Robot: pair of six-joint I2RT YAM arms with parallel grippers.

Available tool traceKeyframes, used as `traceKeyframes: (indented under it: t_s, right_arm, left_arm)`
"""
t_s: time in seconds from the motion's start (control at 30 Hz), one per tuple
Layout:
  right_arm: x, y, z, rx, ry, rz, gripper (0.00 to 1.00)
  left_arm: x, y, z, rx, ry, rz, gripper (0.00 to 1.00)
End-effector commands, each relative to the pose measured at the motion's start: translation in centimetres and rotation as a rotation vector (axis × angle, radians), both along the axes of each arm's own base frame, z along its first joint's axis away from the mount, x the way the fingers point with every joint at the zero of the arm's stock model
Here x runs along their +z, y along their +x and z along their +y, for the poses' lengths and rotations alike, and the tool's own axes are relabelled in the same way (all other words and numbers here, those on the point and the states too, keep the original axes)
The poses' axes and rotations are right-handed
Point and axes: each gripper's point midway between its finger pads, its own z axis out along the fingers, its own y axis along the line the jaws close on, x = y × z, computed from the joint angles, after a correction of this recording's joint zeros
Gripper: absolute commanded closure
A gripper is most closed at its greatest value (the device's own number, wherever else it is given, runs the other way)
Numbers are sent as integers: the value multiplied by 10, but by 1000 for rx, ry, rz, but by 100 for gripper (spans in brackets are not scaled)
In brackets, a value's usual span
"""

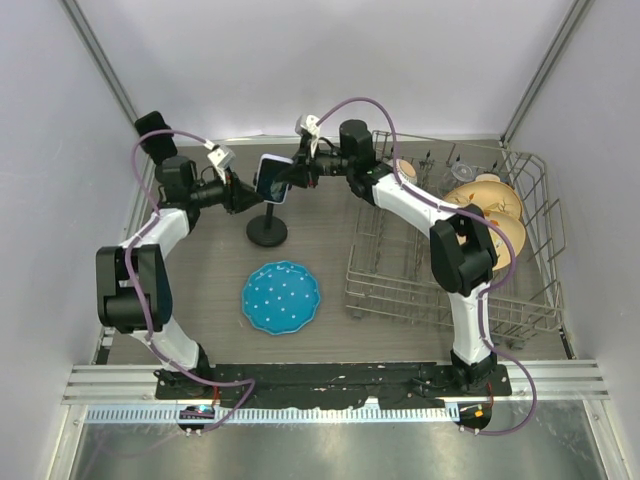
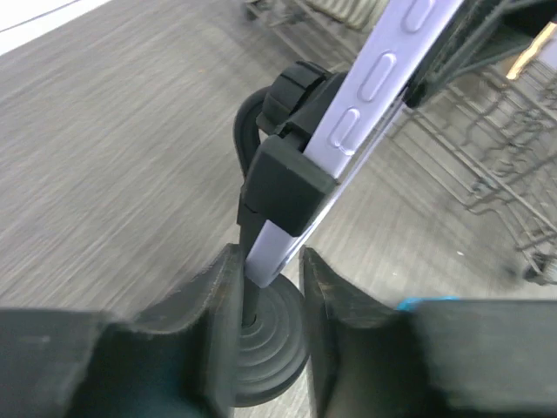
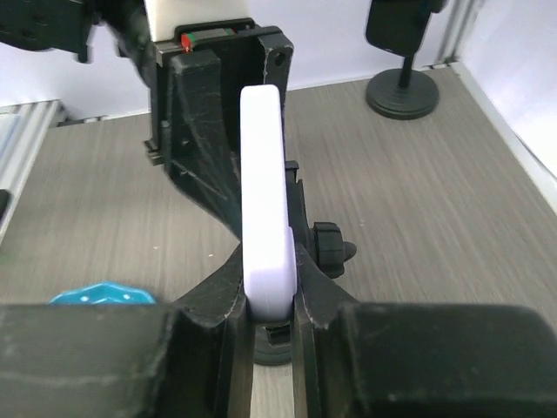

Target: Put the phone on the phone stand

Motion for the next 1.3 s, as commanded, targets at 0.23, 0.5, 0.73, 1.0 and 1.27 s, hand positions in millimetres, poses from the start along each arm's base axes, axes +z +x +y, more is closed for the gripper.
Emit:
traceKeyframes:
  t_s: [0.23, 0.5, 0.73, 1.0, 1.27]
  right_arm:
    - [34, 35, -25, -349, -33, -105, 99]
    - [56, 60, -36, -451, -94, -202, 99]
    - [31, 84, -26, -420, -193, -258, 99]
    - [40, 111, -16, -392, -244, -406, 99]
    - [24, 50, 18, -17, -149, -242, 99]
  left_arm:
    - [72, -18, 53, 632, -139, 140, 7]
    - [97, -36, 95, 874, -82, -21, 7]
    - [96, -51, 82, 802, -103, -48, 7]
    - [103, -55, 85, 829, -129, -65, 8]
    - [100, -56, 45, 557, -150, -16, 13]
